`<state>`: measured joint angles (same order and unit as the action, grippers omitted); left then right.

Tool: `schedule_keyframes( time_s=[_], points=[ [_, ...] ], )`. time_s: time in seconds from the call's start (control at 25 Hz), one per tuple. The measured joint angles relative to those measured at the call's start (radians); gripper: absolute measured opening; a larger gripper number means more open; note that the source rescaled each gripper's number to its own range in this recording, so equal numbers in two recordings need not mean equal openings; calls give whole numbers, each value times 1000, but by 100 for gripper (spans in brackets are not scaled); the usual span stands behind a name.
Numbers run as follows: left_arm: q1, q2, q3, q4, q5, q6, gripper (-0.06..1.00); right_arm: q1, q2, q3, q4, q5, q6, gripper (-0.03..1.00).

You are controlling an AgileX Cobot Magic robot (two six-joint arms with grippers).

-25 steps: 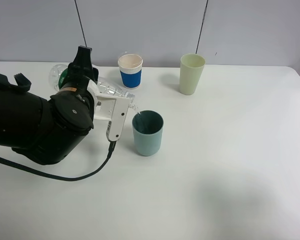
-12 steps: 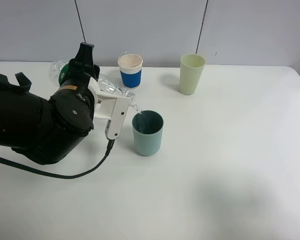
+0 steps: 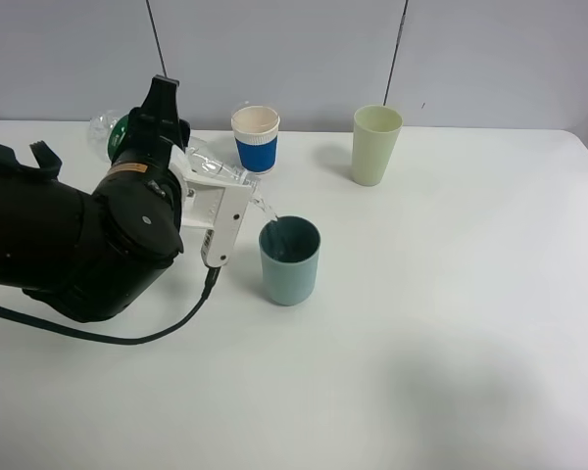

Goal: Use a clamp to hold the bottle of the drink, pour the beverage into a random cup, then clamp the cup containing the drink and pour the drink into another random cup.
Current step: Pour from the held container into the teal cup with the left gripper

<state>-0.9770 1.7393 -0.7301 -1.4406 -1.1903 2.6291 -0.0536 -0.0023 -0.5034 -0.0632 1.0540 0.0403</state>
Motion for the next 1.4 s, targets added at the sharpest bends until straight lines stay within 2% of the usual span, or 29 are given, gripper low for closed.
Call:
schedule_keyframes(
  time_s=[0.68, 0.84, 1.4],
  points=[
    [0, 0, 0, 63, -14, 4, 6, 0, 0, 0, 0, 0, 0, 100],
    [0, 0, 0, 67, -14, 37, 6, 0, 0, 0, 0, 0, 0, 100],
    [0, 0, 0, 172, -14, 51, 6, 0, 0, 0, 0, 0, 0, 100]
  ],
)
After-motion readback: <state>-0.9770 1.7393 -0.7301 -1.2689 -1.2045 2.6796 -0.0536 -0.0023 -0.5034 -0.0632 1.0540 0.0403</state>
